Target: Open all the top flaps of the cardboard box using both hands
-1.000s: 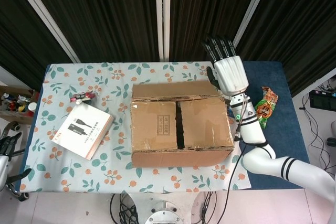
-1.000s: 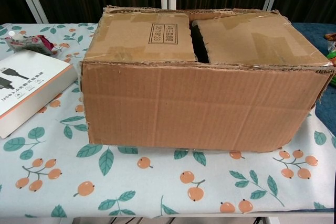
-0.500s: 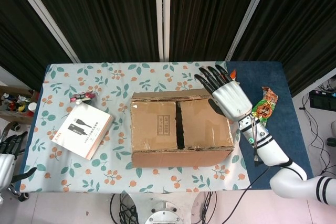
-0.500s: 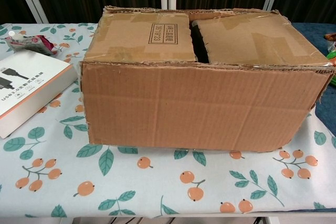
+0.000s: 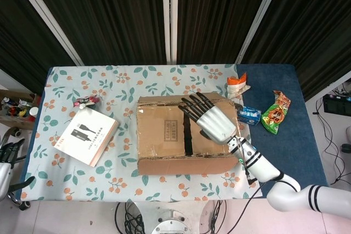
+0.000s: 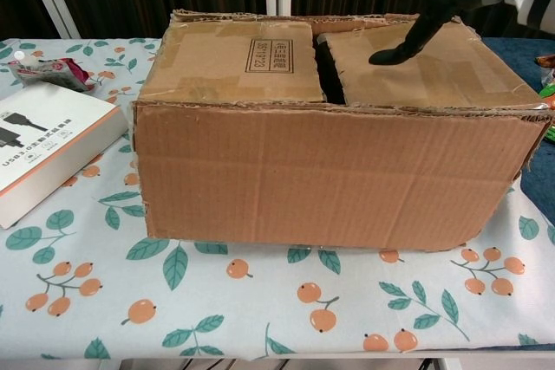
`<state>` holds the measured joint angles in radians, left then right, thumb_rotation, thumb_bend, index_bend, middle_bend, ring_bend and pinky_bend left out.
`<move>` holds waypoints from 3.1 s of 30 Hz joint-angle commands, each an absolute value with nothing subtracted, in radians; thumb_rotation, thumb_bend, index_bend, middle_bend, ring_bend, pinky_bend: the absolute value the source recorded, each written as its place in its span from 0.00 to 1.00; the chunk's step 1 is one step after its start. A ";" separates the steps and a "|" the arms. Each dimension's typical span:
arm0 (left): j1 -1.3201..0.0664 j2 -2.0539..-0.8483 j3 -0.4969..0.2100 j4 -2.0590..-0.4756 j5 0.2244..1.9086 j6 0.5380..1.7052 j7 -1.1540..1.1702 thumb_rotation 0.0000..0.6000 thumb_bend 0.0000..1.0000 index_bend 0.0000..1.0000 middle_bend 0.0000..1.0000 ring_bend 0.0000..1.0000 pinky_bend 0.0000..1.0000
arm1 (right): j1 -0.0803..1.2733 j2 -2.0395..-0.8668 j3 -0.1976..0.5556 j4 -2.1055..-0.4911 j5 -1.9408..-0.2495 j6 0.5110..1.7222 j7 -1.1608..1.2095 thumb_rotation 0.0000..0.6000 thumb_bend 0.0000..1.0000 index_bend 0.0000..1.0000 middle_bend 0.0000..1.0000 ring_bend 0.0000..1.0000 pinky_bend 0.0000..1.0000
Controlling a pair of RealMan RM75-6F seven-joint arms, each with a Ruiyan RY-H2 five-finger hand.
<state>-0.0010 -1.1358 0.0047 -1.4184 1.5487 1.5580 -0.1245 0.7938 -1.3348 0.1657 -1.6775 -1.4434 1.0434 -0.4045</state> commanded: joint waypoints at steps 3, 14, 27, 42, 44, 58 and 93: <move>0.004 -1.134 0.004 -1.405 1.545 1.564 -0.143 1.00 0.00 0.06 0.14 0.12 0.21 | 0.815 -1.406 0.170 -1.623 -1.442 1.035 -0.405 1.00 0.05 0.00 0.00 0.00 0.00; 0.008 -1.143 0.003 -1.366 1.541 1.562 -0.176 1.00 0.00 0.06 0.14 0.12 0.21 | 0.844 -1.556 0.219 -1.522 -1.452 1.086 -0.328 1.00 0.08 0.00 0.00 0.00 0.00; -0.001 -1.127 -0.001 -1.391 1.555 1.566 -0.155 1.00 0.00 0.06 0.14 0.12 0.21 | 0.921 -1.590 0.358 -1.560 -1.412 1.105 -0.313 1.00 0.22 0.00 0.00 0.00 0.00; 0.004 -1.106 -0.004 -1.423 1.557 1.583 -0.149 1.00 0.00 0.06 0.14 0.12 0.21 | 1.129 -1.790 0.480 -1.460 -1.272 1.059 -0.454 1.00 0.18 0.00 0.00 0.00 0.00; 0.008 -1.101 -0.004 -1.431 1.557 1.591 -0.145 1.00 0.00 0.06 0.14 0.12 0.21 | 1.157 -1.822 0.488 -1.433 -1.267 1.060 -0.455 1.00 0.18 0.00 0.00 0.00 0.00; 0.020 -1.073 -0.013 -1.484 1.556 1.619 -0.107 1.00 0.00 0.06 0.14 0.12 0.21 | 1.125 -1.786 0.436 -1.459 -1.271 1.099 -0.436 1.00 0.16 0.00 0.00 0.00 0.00; -0.663 -1.211 -0.301 -1.735 1.486 1.066 0.087 1.00 0.00 0.06 0.14 0.12 0.21 | 0.179 -0.959 0.126 -1.713 -1.554 1.758 0.084 1.00 0.18 0.00 0.00 0.00 0.00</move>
